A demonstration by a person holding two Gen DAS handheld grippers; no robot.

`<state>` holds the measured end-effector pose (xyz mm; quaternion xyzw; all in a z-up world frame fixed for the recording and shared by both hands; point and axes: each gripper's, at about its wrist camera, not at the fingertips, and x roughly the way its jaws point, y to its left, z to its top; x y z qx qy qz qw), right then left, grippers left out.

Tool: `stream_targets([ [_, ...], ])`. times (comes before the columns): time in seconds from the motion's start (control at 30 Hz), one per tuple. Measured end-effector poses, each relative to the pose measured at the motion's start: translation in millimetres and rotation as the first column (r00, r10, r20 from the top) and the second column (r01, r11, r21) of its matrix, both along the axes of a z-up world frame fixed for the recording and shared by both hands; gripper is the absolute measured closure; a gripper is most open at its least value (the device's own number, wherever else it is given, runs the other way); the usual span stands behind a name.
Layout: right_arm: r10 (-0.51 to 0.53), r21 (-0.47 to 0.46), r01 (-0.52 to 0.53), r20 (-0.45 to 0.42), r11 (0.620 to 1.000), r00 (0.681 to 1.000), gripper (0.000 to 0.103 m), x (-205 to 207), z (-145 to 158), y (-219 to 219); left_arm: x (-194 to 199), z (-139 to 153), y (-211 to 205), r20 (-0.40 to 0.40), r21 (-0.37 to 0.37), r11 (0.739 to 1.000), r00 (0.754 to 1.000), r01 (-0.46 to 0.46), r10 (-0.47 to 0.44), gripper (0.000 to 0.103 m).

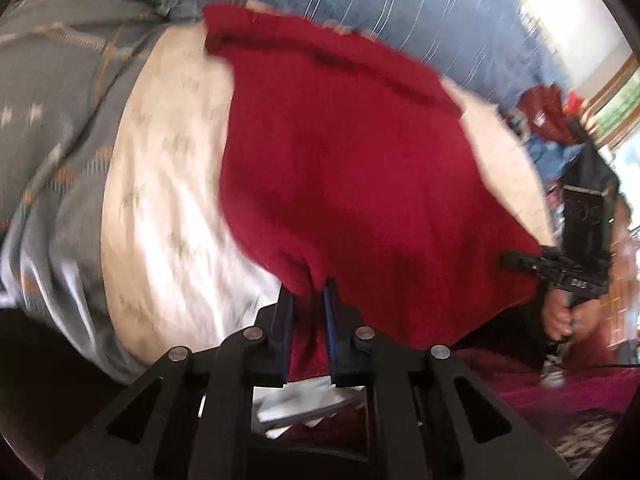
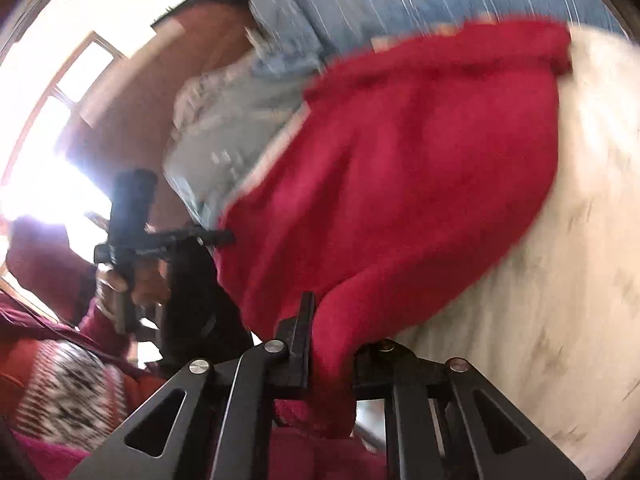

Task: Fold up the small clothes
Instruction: 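Close both grippers on the sweater hem side by side, then lift the hem with both grippers and fold it over toward the collar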

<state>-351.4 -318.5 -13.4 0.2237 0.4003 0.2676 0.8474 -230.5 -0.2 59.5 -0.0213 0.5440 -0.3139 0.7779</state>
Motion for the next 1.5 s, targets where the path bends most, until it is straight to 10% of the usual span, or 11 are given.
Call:
stream_targets([
  [0.4,-0.236,0.029,0.235,0.228,0.971,0.945,0.092,104,84,-55,137,68,-36,0.144,-0.170,0.984,0.987,-0.053,0.078,0.093],
  [0.8,-0.445,-0.025,0.445,-0.011,0.895,0.896,0.086,232,40,-129,284,21,-75,0.063,-0.121,0.971,0.975,-0.205,0.214,0.089],
  [0.93,-0.443,-0.049,0.447,0.069,0.893,0.894,0.060,204,49,-129,281,40,-62,0.159,-0.150,0.958,0.950,-0.246,0.269,0.045],
  [1.03,-0.499,-0.047,0.513,0.168,0.857,0.850,0.037,196,66,-131,277,50,-57,0.186,-0.173,0.955,0.944,-0.241,0.272,0.043],
  [1.1,-0.525,-0.050,0.547,0.222,0.835,0.822,0.038,192,80,-135,272,49,-60,0.199,-0.156,0.962,0.947,-0.222,0.251,0.043],
  [1.3,-0.370,-0.201,0.403,0.184,0.893,0.911,0.056,217,71,-92,269,25,-90,0.238,-0.004,0.983,0.955,-0.182,0.178,0.042],
  [1.5,-0.542,-0.380,0.522,0.062,0.763,0.838,0.056,288,21,-116,301,-20,-110,0.174,0.134,0.972,0.970,-0.193,0.169,0.039],
])
